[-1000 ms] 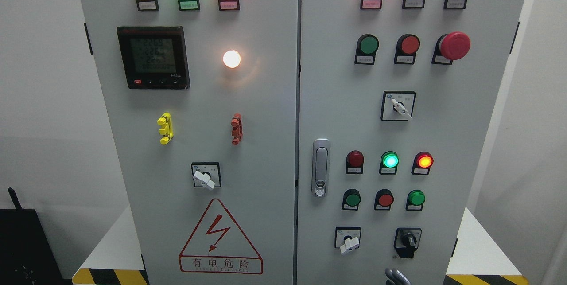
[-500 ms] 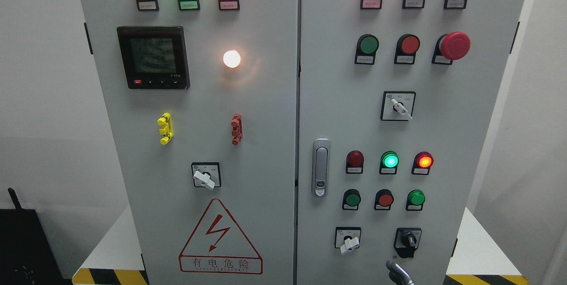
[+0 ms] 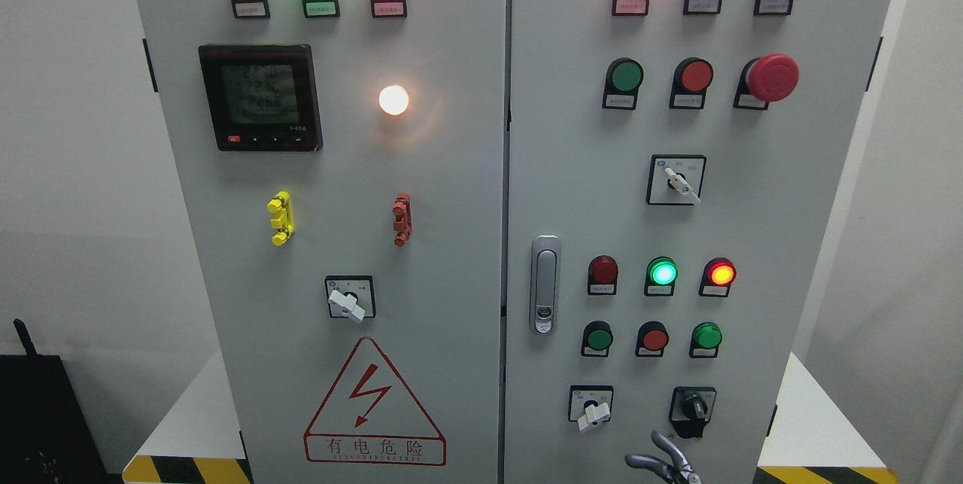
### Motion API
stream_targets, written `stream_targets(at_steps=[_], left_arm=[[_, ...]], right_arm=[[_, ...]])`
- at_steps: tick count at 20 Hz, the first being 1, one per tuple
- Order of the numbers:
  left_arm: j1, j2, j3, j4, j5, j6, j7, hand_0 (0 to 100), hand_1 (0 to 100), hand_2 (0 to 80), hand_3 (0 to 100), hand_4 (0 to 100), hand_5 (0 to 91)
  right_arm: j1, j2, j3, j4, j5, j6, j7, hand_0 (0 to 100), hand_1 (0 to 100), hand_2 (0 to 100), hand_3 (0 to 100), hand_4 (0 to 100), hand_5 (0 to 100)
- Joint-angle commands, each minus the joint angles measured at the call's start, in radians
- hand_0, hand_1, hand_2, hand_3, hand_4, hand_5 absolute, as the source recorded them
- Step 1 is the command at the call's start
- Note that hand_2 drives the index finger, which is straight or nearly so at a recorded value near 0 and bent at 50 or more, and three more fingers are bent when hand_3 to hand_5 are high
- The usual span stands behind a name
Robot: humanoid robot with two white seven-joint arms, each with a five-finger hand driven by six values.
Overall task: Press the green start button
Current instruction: 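Raise the right hand toward the lower green push button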
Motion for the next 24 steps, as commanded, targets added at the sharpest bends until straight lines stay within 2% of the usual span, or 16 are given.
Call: stream_targets(at_steps=[1, 3, 6, 14, 19, 24], left_arm=[[0.000, 0.000, 0.000, 0.000, 0.000, 0.001, 0.000, 12, 56, 0.0, 0, 0, 0.0], [0.000, 0.000, 0.000, 0.000, 0.000, 0.001, 0.000, 12, 56, 0.0, 0, 0, 0.0], [0.000, 0.000, 0.000, 0.000, 0.000, 0.001, 0.000, 12, 56, 0.0, 0, 0, 0.0], [0.000, 0.000, 0.000, 0.000, 0.000, 0.001, 0.000, 12, 56, 0.0, 0, 0, 0.0], [0.000, 0.000, 0.000, 0.000, 0.000, 0.001, 0.000, 12, 56, 0.0, 0, 0, 0.0], [0.000, 0.000, 0.000, 0.000, 0.000, 0.001, 0.000, 12, 56, 0.0, 0, 0, 0.0]], right_arm=[[-0.028, 0.003, 0.015, 0.030, 0.204, -0.031, -0.030, 21, 31, 0, 51, 43, 21], [-0.034, 0.003, 0.015, 0.031, 0.276, -0.046, -0.049, 26, 31, 0, 54, 48, 26], [-0.042, 0.003, 0.014, 0.035, 0.368, -0.056, -0.067, 31, 31, 0, 56, 50, 29], [-0.094, 0.003, 0.012, 0.050, 0.610, -0.074, -0.152, 39, 31, 0, 56, 54, 38], [-0.135, 0.003, 0.012, 0.073, 0.693, -0.073, -0.176, 46, 31, 0, 56, 57, 43], [-0.164, 0.003, 0.015, 0.096, 0.747, -0.073, -0.176, 51, 29, 0, 56, 58, 47]])
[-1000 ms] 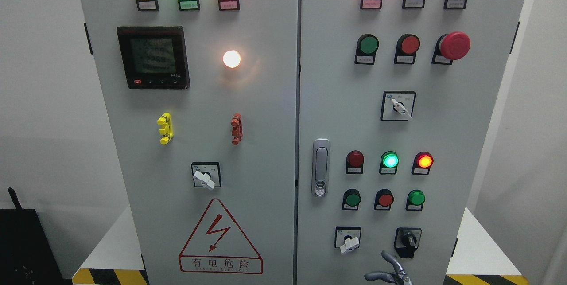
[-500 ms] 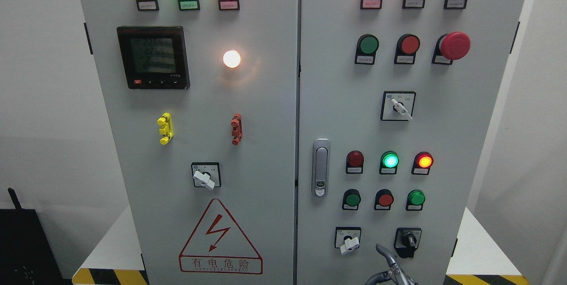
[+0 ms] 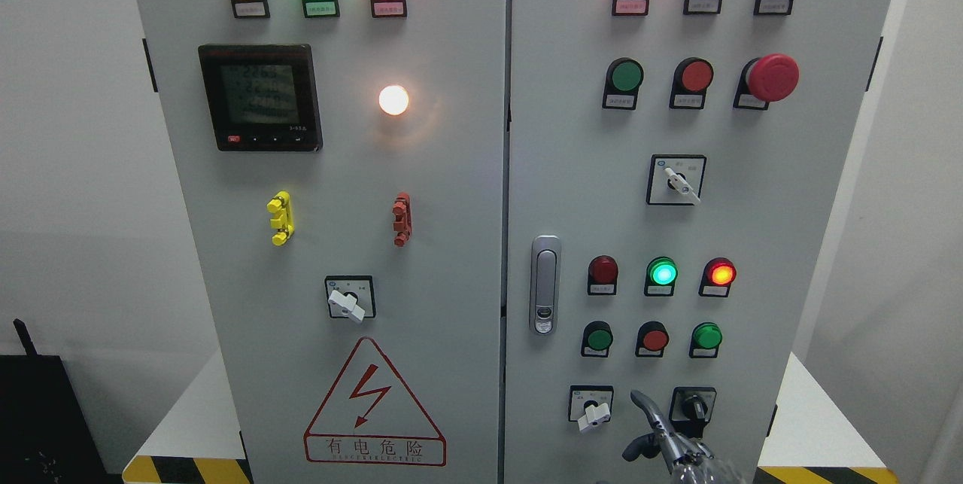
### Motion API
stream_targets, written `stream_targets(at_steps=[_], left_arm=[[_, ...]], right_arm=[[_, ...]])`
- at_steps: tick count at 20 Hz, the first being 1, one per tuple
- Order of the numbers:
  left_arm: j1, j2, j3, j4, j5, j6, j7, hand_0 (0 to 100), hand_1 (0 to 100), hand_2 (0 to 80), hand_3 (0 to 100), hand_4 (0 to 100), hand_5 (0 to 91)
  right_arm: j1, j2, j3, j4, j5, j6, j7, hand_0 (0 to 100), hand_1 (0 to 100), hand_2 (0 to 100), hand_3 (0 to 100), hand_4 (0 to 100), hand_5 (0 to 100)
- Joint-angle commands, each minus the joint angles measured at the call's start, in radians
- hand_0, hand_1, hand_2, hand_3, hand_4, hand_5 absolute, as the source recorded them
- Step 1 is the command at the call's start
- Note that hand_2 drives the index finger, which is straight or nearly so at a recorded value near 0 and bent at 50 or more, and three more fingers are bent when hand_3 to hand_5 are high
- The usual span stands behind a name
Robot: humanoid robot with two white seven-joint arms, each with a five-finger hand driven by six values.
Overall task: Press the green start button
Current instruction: 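Raise the right hand toward the lower green push button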
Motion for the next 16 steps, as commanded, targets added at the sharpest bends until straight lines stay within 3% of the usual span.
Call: stream_targets(at_steps=[1, 5, 12, 16], left_arm=[[0.000, 0.000, 0.000, 0.000, 0.000, 0.001, 0.000, 12, 56, 0.0, 0, 0, 0.0], [0.000, 0.000, 0.000, 0.000, 0.000, 0.001, 0.000, 12, 56, 0.0, 0, 0, 0.0], [0.000, 0.000, 0.000, 0.000, 0.000, 0.001, 0.000, 12, 56, 0.0, 0, 0, 0.0], [0.000, 0.000, 0.000, 0.000, 0.000, 0.001, 0.000, 12, 56, 0.0, 0, 0, 0.0]], right_arm=[[-0.033, 0.000, 0.015, 0.044, 0.091, 0.002, -0.004, 53, 28, 0, 56, 59, 48], [-0.043, 0.000, 0.015, 0.044, 0.122, 0.003, -0.008, 54, 26, 0, 58, 61, 50], [-0.065, 0.000, 0.015, 0.046, 0.197, 0.006, -0.059, 52, 26, 0, 59, 62, 51], [-0.071, 0.000, 0.015, 0.044, 0.216, 0.008, -0.068, 51, 26, 0, 60, 61, 51]])
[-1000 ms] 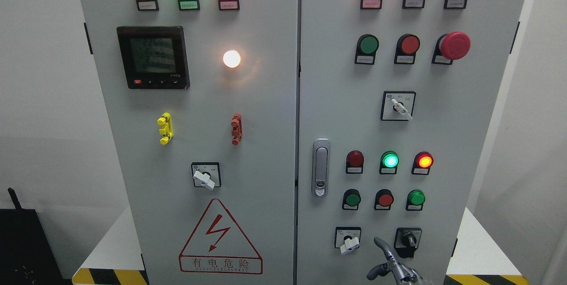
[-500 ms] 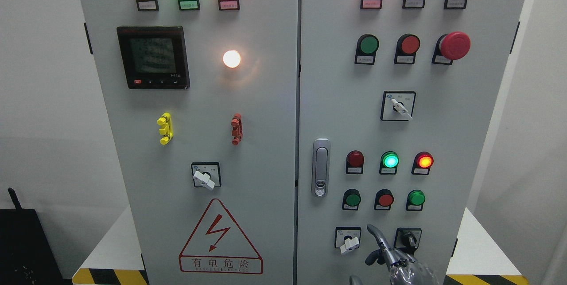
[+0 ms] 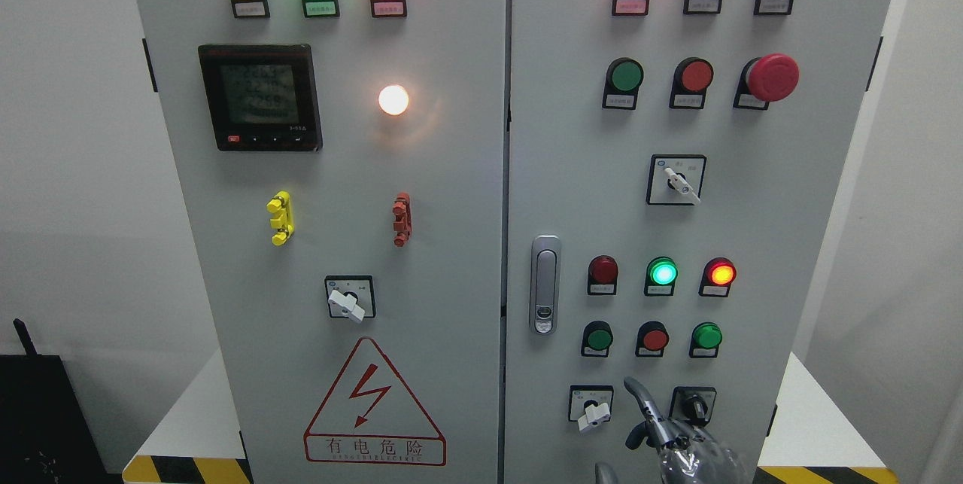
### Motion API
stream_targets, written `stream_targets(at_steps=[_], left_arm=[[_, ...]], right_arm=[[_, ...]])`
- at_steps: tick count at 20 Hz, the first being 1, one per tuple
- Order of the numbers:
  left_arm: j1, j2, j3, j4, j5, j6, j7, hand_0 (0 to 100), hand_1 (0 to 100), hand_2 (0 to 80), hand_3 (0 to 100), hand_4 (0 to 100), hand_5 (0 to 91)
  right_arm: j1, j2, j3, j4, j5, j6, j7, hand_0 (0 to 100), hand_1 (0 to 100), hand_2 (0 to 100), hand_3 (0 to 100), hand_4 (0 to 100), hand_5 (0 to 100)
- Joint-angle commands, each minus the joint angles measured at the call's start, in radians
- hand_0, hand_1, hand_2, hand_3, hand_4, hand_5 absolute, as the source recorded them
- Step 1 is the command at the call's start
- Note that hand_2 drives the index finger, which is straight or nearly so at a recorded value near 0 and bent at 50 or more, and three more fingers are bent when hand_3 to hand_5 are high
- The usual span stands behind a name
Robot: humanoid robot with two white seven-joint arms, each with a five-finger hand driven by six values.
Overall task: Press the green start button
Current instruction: 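Raise the right hand toward the lower green push button, then push the green button inward with the right hand's extended finger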
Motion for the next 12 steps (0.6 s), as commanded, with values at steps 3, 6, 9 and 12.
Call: stream_targets(at_steps=[3, 6, 9, 12], left_arm=[[0.000, 0.000, 0.001, 0.000, 0.000, 0.001, 0.000, 12, 56, 0.0, 0, 0, 0.0], [0.000, 0.000, 0.000, 0.000, 0.000, 0.001, 0.000, 12, 56, 0.0, 0, 0, 0.0], [0.000, 0.000, 0.000, 0.000, 0.000, 0.001, 0.000, 12, 56, 0.0, 0, 0, 0.0], [0.000, 0.000, 0.000, 0.000, 0.000, 0.001, 0.000, 12, 56, 0.0, 0, 0, 0.0]], right_arm=[[-0.057, 0.001, 0.015, 0.022, 0.048, 0.003, -0.007, 51, 26, 0, 59, 61, 51], [-0.076, 0.001, 0.015, 0.041, 0.050, 0.005, -0.005, 51, 26, 0, 60, 61, 51], [-0.083, 0.001, 0.017, 0.054, 0.053, 0.005, -0.005, 50, 27, 0, 60, 61, 50], [-0.102, 0.003, 0.014, 0.082, 0.055, 0.006, -0.005, 50, 27, 0, 60, 61, 50]])
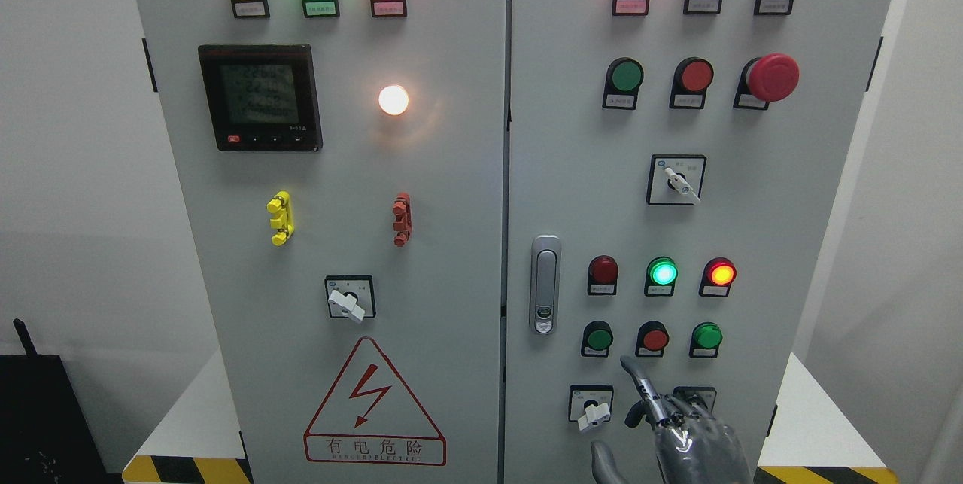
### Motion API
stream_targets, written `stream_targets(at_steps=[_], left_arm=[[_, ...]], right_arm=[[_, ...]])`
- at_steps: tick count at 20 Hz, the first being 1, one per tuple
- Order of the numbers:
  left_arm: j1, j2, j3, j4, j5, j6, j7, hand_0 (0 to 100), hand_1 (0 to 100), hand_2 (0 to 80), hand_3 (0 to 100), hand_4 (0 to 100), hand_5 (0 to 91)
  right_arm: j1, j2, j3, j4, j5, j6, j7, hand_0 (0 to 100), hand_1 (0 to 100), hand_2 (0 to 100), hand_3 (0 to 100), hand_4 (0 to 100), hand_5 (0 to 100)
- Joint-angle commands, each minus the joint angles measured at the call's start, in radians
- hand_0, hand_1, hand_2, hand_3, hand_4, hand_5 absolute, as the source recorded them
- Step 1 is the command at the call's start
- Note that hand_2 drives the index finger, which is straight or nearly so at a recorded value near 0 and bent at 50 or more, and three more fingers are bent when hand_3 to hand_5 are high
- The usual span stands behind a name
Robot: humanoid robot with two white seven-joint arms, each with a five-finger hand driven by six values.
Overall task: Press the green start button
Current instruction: 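Push the green button inward with the right hand's extended finger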
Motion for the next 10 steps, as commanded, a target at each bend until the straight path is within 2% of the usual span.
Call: stream_targets(at_steps=[1, 10], left_arm=[[0.000, 0.000, 0.000, 0.000, 0.000, 0.001, 0.000, 12, 56, 0.0, 0, 0, 0.0], [0.000, 0.000, 0.000, 0.000, 0.000, 0.001, 0.000, 12, 56, 0.0, 0, 0, 0.0]], right_arm=[[-0.038, 0.002, 0.014, 0.060, 0.009, 0.002, 0.004, 50, 27, 0, 60, 61, 50], [-0.070, 0.002, 0.014, 0.113, 0.009, 0.002, 0.007, 50, 27, 0, 60, 61, 50]])
